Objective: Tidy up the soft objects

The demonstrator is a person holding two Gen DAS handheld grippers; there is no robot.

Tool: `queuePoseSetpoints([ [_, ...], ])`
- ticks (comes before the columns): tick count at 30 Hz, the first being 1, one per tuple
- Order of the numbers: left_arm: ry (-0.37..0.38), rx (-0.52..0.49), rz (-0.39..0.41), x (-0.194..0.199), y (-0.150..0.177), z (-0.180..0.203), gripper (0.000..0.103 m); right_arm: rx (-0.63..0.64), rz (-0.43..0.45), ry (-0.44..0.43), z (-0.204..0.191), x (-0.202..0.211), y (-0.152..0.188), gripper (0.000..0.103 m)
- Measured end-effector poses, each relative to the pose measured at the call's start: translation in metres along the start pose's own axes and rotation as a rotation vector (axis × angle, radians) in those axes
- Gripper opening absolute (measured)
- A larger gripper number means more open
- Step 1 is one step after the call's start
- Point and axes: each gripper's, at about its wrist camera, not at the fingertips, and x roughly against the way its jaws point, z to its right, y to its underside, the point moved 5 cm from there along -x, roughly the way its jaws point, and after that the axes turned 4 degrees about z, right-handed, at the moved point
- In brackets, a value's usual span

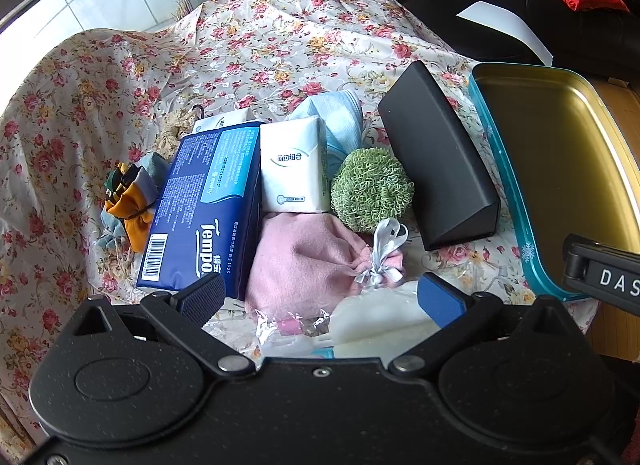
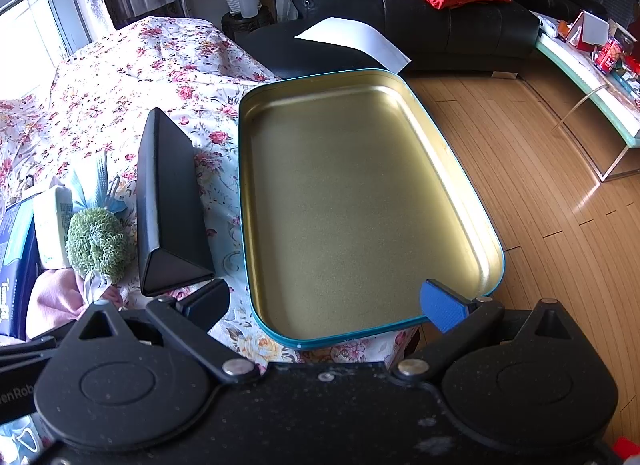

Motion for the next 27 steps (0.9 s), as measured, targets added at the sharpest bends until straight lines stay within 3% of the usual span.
queuePoseSetpoints([
  [23,0.015,0.004,0.028,0.006,-0.002,-0.003,0.099,0.001,-0.003,0.0,0.0,-0.001,-0.002,0.102],
  [27,0.027,0.011,0.05,0.012,-0.003,-0.011,0.092,0.0,0.005,-0.003,0.0,0.001,-0.003,0.102],
])
